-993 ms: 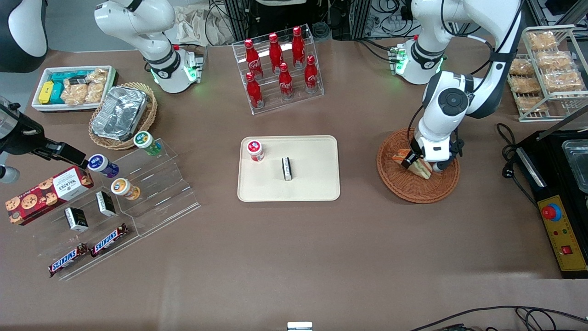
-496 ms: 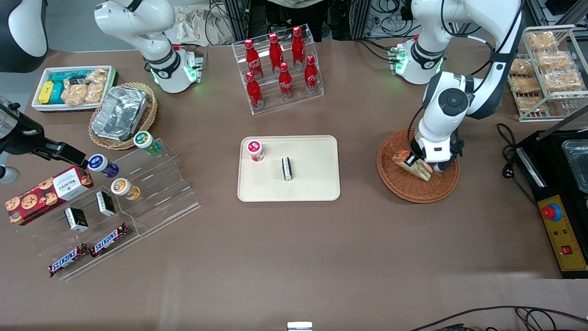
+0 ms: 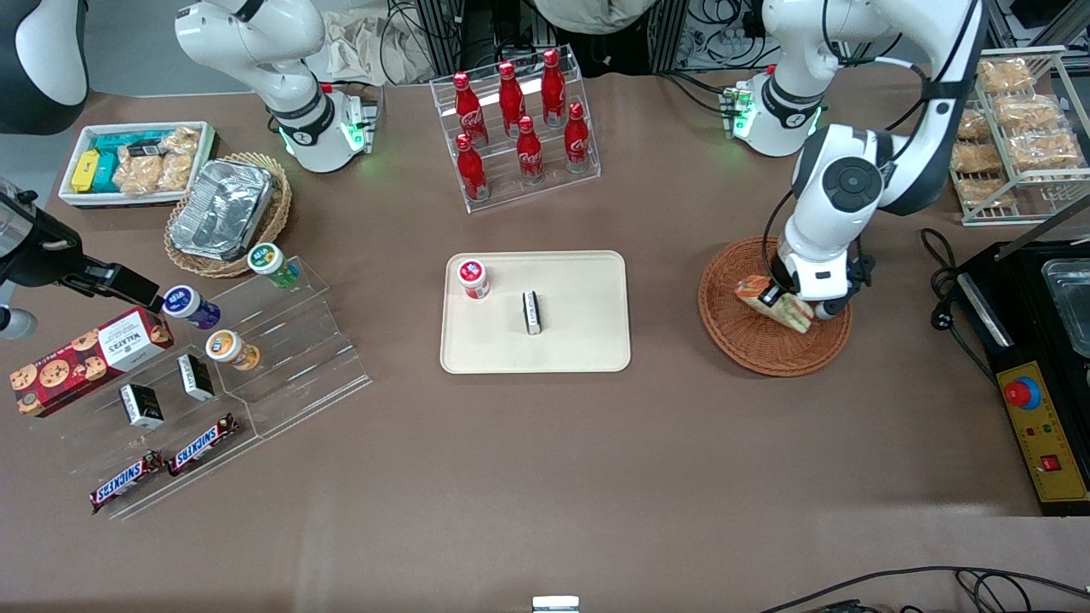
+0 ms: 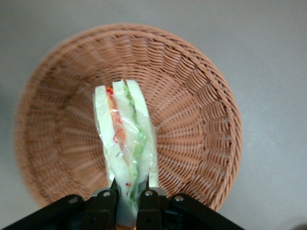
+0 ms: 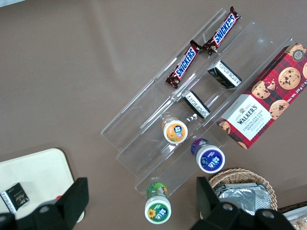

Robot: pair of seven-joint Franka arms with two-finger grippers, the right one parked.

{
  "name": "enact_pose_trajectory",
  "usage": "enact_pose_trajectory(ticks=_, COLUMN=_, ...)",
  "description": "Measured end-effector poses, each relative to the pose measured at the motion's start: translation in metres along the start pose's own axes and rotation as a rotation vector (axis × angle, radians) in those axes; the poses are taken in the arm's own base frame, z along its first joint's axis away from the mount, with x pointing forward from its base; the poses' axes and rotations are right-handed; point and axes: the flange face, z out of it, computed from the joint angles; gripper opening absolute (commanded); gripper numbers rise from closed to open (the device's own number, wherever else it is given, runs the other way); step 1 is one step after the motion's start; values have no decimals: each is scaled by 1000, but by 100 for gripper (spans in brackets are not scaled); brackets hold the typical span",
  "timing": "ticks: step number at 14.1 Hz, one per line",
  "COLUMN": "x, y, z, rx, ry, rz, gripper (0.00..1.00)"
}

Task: Place sandwich from basket to tray
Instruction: 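Lift the sandwich up out of the basket with the left gripper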

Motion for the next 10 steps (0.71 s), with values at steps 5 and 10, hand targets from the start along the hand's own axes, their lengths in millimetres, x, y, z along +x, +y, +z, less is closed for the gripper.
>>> enact_pose_trajectory(ticks=5, x=37, y=2, z=-103, rx=162, ry=-98, rz=195, gripper=0)
enact_pose_trajectory(ticks=10, x=87, y=-24, z=-181, rx=84, ry=-212, rz=364, gripper=0)
